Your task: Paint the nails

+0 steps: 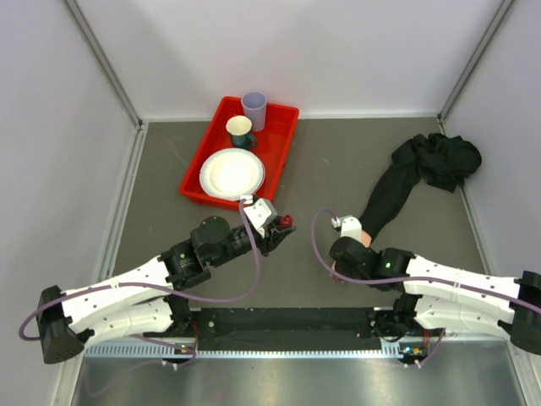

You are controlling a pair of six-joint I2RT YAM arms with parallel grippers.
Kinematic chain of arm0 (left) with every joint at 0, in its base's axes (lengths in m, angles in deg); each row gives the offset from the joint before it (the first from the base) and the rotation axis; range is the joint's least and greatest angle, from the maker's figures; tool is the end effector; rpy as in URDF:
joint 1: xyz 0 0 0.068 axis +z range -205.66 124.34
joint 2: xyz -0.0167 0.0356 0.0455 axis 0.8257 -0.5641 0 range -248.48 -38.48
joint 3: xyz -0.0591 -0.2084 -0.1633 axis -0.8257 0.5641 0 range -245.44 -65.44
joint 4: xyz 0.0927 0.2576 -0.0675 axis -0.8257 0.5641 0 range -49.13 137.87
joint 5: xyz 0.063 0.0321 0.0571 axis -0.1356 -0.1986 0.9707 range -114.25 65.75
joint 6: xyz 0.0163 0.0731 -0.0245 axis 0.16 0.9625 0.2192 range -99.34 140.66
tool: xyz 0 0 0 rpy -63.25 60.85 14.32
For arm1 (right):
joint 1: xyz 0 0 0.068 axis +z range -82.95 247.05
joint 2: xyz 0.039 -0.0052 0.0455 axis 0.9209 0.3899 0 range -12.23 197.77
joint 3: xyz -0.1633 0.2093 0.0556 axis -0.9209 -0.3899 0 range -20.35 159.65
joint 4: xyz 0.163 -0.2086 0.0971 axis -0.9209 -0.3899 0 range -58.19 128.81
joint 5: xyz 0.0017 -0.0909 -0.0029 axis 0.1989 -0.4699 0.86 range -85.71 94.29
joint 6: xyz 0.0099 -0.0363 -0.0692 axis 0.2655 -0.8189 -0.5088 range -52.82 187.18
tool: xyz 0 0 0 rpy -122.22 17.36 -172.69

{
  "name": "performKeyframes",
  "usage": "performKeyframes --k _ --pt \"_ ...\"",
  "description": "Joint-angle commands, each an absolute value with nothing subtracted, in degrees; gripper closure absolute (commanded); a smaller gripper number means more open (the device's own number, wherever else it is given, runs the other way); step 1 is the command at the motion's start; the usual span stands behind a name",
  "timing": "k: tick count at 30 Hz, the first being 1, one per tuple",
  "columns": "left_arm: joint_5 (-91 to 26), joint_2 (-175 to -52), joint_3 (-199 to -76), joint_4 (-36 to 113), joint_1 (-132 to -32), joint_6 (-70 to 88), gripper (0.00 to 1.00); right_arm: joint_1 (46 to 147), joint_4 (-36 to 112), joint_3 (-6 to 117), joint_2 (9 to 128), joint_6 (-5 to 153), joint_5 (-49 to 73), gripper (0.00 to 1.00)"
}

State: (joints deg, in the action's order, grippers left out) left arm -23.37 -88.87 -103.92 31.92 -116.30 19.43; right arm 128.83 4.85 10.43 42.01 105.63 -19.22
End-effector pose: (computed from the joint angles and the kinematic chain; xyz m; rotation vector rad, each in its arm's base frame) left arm 0.1320 -0.2326 0.3120 0.8244 1.4701 -0.8117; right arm 0.1224 0.1711 0.1607 -0.3511 2.4419 0.2238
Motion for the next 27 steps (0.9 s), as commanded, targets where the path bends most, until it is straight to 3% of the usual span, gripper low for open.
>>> performKeyframes --k 1,27 --pt "-24.0 -88.3 -106.4 29.7 -116.5 20.2 1.00 129.5 5.3 11.5 40.7 106.4 -21.3 1.00" --pt "-24.0 -88.4 -106.5 29.8 -116.5 20.2 1.00 129.5 7.8 10.7 40.7 104.1 -19.4 1.00"
